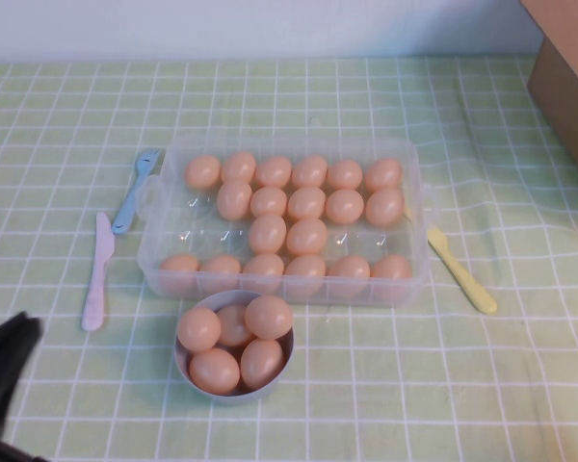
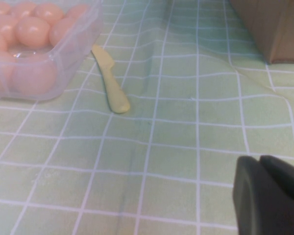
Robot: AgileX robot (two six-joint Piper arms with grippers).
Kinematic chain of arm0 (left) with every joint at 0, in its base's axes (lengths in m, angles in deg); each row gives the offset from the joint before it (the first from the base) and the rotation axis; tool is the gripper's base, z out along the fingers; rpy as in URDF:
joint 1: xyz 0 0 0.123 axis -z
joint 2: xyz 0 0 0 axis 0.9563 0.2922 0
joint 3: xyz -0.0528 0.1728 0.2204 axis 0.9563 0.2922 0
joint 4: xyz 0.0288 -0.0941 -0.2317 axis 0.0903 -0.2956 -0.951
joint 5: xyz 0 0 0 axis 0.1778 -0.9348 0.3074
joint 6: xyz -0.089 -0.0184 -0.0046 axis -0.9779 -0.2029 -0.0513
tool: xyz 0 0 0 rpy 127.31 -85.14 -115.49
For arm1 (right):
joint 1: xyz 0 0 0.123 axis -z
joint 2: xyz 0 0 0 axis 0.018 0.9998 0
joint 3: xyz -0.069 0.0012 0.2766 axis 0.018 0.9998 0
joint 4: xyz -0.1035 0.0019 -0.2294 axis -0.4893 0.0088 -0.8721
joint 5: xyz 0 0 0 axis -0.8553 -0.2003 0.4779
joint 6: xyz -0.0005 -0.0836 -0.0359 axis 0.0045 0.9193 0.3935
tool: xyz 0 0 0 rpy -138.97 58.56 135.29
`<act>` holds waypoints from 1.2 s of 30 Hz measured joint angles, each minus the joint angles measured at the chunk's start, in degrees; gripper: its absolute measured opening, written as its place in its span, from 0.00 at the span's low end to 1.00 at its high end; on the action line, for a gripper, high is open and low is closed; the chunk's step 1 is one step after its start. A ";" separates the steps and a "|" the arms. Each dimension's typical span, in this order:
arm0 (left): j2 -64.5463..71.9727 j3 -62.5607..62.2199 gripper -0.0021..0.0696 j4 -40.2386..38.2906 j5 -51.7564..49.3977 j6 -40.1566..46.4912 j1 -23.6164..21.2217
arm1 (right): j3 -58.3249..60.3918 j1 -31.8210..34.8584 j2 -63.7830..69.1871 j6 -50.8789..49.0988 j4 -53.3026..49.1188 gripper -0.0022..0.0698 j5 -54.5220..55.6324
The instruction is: Take an egg out of the egg box
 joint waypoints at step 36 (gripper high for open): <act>-22.62 13.03 0.02 -0.09 -21.13 -4.86 -23.48 | 0.00 0.00 -0.10 0.00 0.00 0.01 0.00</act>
